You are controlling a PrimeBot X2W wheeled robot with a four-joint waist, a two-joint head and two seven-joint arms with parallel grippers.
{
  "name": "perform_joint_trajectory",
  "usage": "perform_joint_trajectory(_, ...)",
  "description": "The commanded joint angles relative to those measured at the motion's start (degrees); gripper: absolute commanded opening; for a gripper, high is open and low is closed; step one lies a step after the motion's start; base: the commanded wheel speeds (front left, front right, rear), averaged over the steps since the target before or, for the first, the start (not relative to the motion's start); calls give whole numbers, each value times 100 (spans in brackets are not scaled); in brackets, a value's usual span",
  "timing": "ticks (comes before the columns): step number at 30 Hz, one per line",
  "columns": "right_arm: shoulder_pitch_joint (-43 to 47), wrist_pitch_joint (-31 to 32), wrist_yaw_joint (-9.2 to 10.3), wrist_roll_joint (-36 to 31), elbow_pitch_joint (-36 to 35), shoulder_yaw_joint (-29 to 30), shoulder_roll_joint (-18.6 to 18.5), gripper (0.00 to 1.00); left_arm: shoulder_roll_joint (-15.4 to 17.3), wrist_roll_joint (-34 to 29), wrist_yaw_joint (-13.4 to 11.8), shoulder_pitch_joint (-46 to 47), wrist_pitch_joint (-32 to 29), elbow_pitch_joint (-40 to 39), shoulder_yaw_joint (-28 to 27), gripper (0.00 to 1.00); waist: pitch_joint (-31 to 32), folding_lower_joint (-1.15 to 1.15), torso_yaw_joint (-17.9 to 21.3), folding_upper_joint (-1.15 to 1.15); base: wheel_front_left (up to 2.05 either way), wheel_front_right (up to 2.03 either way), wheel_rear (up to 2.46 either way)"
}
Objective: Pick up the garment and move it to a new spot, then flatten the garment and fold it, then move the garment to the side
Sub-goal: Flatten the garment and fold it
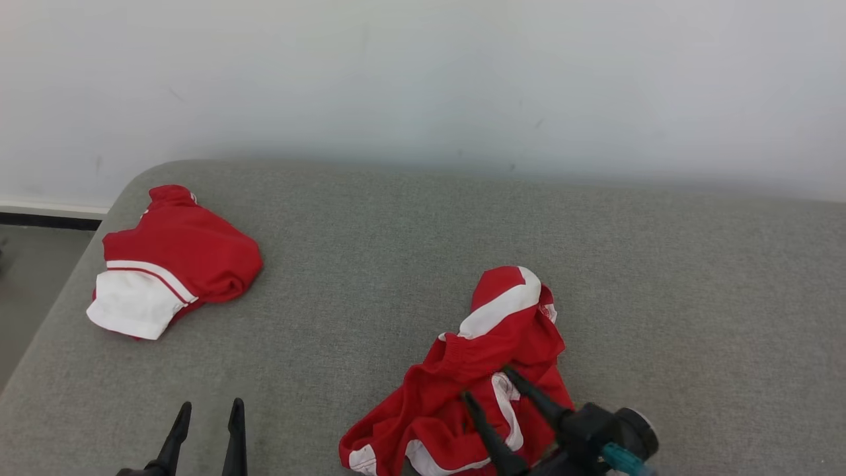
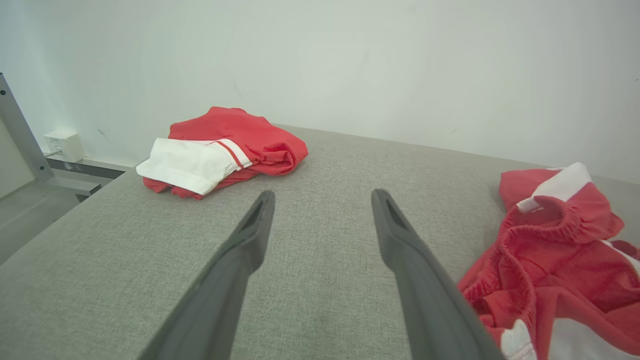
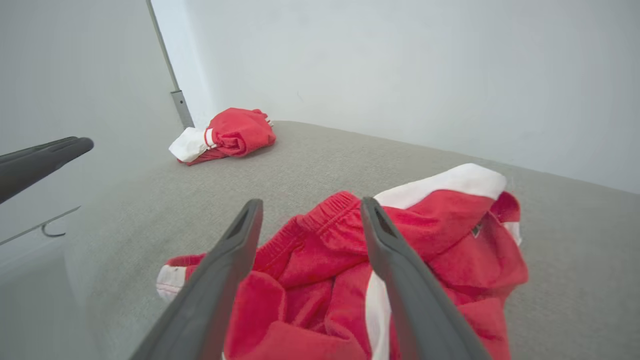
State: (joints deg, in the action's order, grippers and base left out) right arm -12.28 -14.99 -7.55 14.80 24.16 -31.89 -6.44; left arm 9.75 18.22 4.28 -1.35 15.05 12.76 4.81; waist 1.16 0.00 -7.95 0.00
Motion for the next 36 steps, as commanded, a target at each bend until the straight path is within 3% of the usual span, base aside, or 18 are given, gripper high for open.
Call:
perform_joint_trajectory(1, 144, -27, 13, -73, -114, 174, -37, 100, 10, 29, -14, -99, 19, -31, -7, 100, 24, 0, 68, 0, 0, 0, 0)
perform_joint_trajectory(11, 1051, -16, 13, -446, -955, 1767, 29, 100, 72, 5, -42, -155, 19, -156, -70, 100, 89, 0, 353, 0, 0, 0, 0)
perform_joint_trajectory(18, 1680, -17, 13, -529, -1301, 2447, 199, 100, 98, -40, -58, -186, 19, -236, -100, 100, 116, 0, 410, 0, 0, 0, 0)
perform_joint_trajectory(25, 1812, -17, 13, -573, -1384, 2529, 293, 100, 103, -110, -111, -234, 19, -364, -98, 100, 113, 0, 382, 0, 0, 0, 0)
perform_joint_trajectory(36, 1123, 223, 13, -481, -961, 2016, 167, 100, 137, -141, -124, -177, -39, -491, 6, 100, 83, 0, 62, 0, 0, 0, 0)
